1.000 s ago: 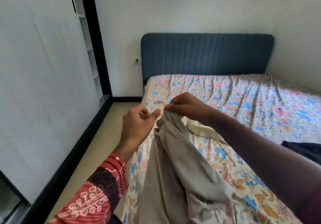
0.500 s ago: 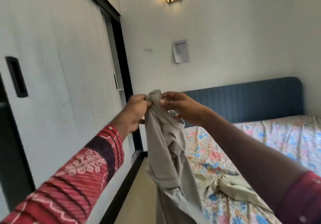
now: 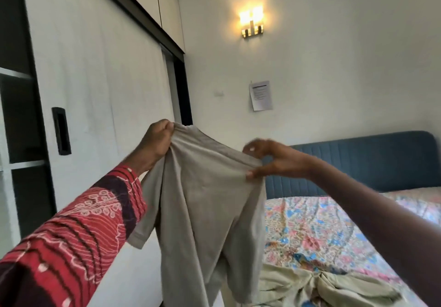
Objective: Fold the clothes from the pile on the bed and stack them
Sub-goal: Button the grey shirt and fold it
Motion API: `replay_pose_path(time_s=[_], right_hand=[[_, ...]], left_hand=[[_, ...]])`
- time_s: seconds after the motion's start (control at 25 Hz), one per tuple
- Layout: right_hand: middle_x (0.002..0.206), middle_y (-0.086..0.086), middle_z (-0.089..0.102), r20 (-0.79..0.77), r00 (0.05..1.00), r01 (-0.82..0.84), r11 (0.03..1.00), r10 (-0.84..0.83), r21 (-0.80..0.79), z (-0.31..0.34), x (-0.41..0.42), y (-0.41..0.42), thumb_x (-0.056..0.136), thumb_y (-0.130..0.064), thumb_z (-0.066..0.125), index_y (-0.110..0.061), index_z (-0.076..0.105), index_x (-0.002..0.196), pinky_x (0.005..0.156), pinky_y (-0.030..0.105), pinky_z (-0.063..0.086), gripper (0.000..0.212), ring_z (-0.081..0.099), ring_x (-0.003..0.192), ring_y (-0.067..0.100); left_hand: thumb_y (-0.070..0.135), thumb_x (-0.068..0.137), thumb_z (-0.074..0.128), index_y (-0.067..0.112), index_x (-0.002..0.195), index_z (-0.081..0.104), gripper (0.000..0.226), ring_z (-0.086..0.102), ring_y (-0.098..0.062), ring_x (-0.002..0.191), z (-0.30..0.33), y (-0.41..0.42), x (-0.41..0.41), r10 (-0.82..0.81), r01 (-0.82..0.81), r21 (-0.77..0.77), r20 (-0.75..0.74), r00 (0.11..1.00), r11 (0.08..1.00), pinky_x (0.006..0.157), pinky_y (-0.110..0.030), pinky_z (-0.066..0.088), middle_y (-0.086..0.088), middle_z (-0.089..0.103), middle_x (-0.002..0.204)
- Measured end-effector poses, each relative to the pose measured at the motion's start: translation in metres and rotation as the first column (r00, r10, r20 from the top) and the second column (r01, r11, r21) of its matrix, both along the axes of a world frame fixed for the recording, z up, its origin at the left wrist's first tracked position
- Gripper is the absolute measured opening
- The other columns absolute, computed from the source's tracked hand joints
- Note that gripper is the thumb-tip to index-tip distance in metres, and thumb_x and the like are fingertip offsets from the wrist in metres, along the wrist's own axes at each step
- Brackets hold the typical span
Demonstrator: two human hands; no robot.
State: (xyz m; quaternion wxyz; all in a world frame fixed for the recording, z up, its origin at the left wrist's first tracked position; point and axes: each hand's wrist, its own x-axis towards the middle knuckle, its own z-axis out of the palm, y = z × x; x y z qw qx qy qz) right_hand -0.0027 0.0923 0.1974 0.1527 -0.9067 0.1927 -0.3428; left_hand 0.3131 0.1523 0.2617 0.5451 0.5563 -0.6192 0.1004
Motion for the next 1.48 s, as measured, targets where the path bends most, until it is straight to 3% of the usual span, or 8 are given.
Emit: replay_pose_path(time_s=[0.12,0.32,0.44,0.8,1.04,1.2,1.36,1.48], right_hand=[[0.075,-0.009,0.065,-0.172,0.935,-0.218,0.887,0.309,0.406,-0.011,-0.011,0.016,0.094,-0.014,0.073,-0.021,0.075,0.071,0.075,0.024,0.048,0.023,0.061,0.075,0.007],[0.073,0.003,0.063,0.352,0.924,-0.282,0.888,0.150,0.363,-0.009,0.010,0.012,0.086,-0.009,0.082,-0.014,0.067,0.075,0.059,0.025,0.047,0.019,0.058,0.068,0.013],[0.079,0.004,0.068,0.360,0.924,-0.260,0.905,0.132,0.336,0.003,0.015,0.010,0.090,-0.009,0.078,-0.014,0.067,0.084,0.065,0.025,0.053,0.013,0.063,0.074,0.012],[0.113,0.010,0.076,-0.499,0.856,0.174,0.835,0.134,0.523,-0.017,-0.029,-0.009,0.066,-0.056,0.090,-0.026,0.075,0.107,0.095,0.057,0.057,0.052,0.070,0.101,0.030],[0.106,0.012,0.077,-0.035,0.998,0.062,0.876,-0.051,0.479,-0.034,-0.025,-0.008,0.090,-0.011,0.077,-0.025,0.059,0.123,0.083,0.051,0.061,0.040,0.076,0.094,0.028],[0.080,0.013,0.063,0.450,0.852,0.115,0.935,-0.266,0.337,-0.024,-0.028,-0.021,0.098,-0.001,0.060,-0.029,0.052,0.109,0.054,0.031,0.047,0.031,0.054,0.061,0.018],[0.071,-0.005,0.062,0.255,0.773,0.615,0.784,-0.580,-0.081,-0.008,-0.041,-0.030,0.099,-0.037,0.065,-0.023,0.072,0.096,0.073,0.031,0.038,0.016,0.056,0.082,0.024],[0.064,-0.002,0.062,0.380,0.776,0.578,0.809,-0.504,-0.108,0.014,-0.034,-0.020,0.095,-0.047,0.068,-0.009,0.071,0.073,0.064,0.033,0.039,0.044,0.057,0.070,0.017]], left_hand=[[0.017,0.106,0.046,0.012,0.101,0.054,0.011,0.052,-0.012,0.079,-0.016,0.008,-0.002,-0.002,-0.031,0.109,0.294,0.956,0.994,0.067,-0.029,0.035,0.005,0.059,0.086],[0.036,0.093,0.074,0.018,0.116,0.062,0.032,0.054,0.004,0.072,-0.050,0.020,-0.013,-0.333,0.267,0.376,0.123,0.935,0.887,0.070,-0.012,0.046,0.009,0.061,0.088],[0.041,0.076,0.085,0.022,0.100,0.076,0.032,0.066,-0.010,0.090,-0.072,0.013,-0.019,-0.279,0.156,0.462,0.212,0.937,0.873,0.089,-0.035,0.053,0.000,0.073,0.097],[0.023,0.105,0.057,0.028,0.097,0.069,0.015,0.059,-0.019,0.083,-0.049,0.023,-0.032,-0.216,0.270,0.393,-0.176,0.960,0.879,0.072,-0.041,0.049,-0.001,0.065,0.097],[0.015,0.107,0.045,0.022,0.095,0.066,0.026,0.057,-0.020,0.085,-0.059,0.003,-0.041,-0.198,0.242,0.072,-0.380,0.904,0.968,0.073,-0.033,0.045,-0.005,0.065,0.093],[0.019,0.090,0.078,0.015,0.105,0.068,0.019,0.060,-0.011,0.071,-0.061,0.012,-0.028,-0.349,0.368,0.071,-0.197,0.916,0.927,0.067,-0.024,0.050,-0.005,0.069,0.083],[0.018,0.082,0.085,0.022,0.073,0.067,0.020,0.051,-0.011,0.066,-0.044,0.011,0.005,-0.103,0.042,0.330,0.169,0.980,0.943,0.061,-0.025,0.039,0.009,0.059,0.064],[0.026,0.098,0.067,0.012,0.075,0.065,0.026,0.053,-0.021,0.073,-0.029,-0.010,0.003,0.080,-0.100,0.150,0.129,0.988,0.984,0.061,-0.032,0.036,-0.005,0.063,0.074]])
